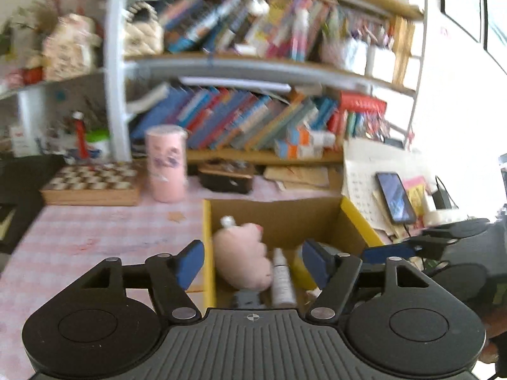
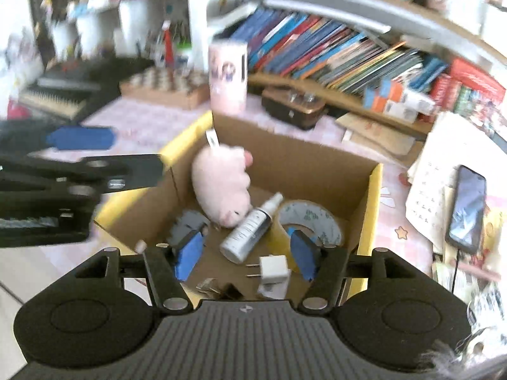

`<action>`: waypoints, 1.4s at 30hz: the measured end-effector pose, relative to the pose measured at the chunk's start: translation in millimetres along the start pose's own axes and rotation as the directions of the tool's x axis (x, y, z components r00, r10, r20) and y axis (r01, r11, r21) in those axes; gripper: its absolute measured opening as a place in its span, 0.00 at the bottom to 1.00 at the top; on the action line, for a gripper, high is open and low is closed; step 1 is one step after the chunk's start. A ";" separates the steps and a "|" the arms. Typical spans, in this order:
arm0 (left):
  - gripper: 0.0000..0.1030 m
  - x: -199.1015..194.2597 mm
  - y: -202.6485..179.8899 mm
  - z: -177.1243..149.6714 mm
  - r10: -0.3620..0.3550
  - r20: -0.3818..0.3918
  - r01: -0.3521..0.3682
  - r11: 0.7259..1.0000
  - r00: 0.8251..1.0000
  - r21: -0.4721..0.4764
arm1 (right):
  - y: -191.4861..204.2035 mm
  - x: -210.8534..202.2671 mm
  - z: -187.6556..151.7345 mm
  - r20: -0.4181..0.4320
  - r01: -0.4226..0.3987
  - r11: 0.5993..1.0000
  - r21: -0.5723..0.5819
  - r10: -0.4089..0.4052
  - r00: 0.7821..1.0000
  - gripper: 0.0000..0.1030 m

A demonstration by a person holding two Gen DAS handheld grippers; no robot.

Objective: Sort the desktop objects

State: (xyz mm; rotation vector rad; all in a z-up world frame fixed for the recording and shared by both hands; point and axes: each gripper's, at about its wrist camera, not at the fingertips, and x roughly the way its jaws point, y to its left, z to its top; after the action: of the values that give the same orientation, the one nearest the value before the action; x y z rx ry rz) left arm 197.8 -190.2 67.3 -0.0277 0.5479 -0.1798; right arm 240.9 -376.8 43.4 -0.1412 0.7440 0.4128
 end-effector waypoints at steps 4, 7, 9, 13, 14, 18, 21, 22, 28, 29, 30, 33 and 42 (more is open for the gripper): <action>0.68 -33.2 23.0 -12.1 0.050 0.004 -0.050 0.998 0.999 -0.028 | 26.3 -28.6 -7.9 0.091 0.054 0.998 0.022 -0.056 0.994 0.58; 0.68 -60.0 40.3 -24.6 0.087 0.021 -0.086 0.996 0.996 -0.038 | 45.8 -47.7 -17.9 0.136 0.075 0.996 0.049 -0.081 0.987 0.58; 0.70 -74.6 48.9 -34.3 0.115 0.035 -0.114 0.993 0.993 -0.027 | 58.5 -55.4 -25.2 0.142 0.079 0.995 0.061 -0.087 0.986 0.60; 0.79 -98.6 66.2 -56.2 0.191 0.041 -0.191 0.981 0.981 0.005 | 79.3 -68.6 -44.4 0.133 0.070 0.988 0.134 -0.088 0.987 0.61; 0.79 -103.7 70.1 -61.1 0.212 0.040 -0.213 0.977 0.976 0.012 | 83.9 -71.6 -49.6 0.136 0.071 0.985 0.159 -0.093 0.986 0.61; 0.86 -128.5 83.6 -78.9 0.253 0.045 -0.253 0.967 0.966 -0.001 | 108.8 -89.3 -71.1 0.173 0.112 0.972 0.208 -0.149 0.974 0.62; 0.87 -147.5 90.3 -90.5 0.256 0.056 -0.255 0.967 0.965 -0.021 | 130.6 -101.4 -86.2 0.198 0.143 0.968 0.208 -0.185 0.963 0.64; 0.87 -153.3 91.6 -94.1 0.256 0.056 -0.255 0.967 0.965 -0.026 | 137.2 -105.4 -91.8 0.207 0.152 0.966 0.207 -0.195 0.959 0.64; 0.91 -184.4 94.4 -118.5 0.264 0.061 -0.262 0.964 0.963 -0.038 | 178.2 -127.4 -122.2 0.250 0.187 0.964 0.187 -0.231 0.940 0.68; 0.91 -187.8 93.4 -122.6 0.270 0.063 -0.269 0.963 0.961 -0.028 | 184.5 -129.7 -126.6 0.253 0.191 0.964 0.182 -0.234 0.939 0.69; 0.91 -190.6 91.6 -126.5 0.278 0.066 -0.277 0.961 0.958 -0.016 | 188.7 -130.7 -130.1 0.253 0.194 0.964 0.183 -0.236 0.938 0.71; 0.92 -196.0 85.7 -137.2 0.296 0.068 -0.297 0.955 0.953 0.016 | 200.0 -133.7 -142.8 0.249 0.207 0.955 0.213 -0.258 0.933 0.74; 1.00 -207.6 78.9 -157.8 0.308 0.065 -0.310 0.950 0.949 0.023 | 216.1 -138.9 -173.4 0.221 0.277 0.917 0.287 -0.344 0.912 0.86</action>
State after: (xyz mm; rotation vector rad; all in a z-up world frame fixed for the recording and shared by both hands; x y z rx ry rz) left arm -45.6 -72.3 33.7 0.0848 0.4816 0.1183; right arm -48.8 -270.2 15.8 0.0345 0.4880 0.0252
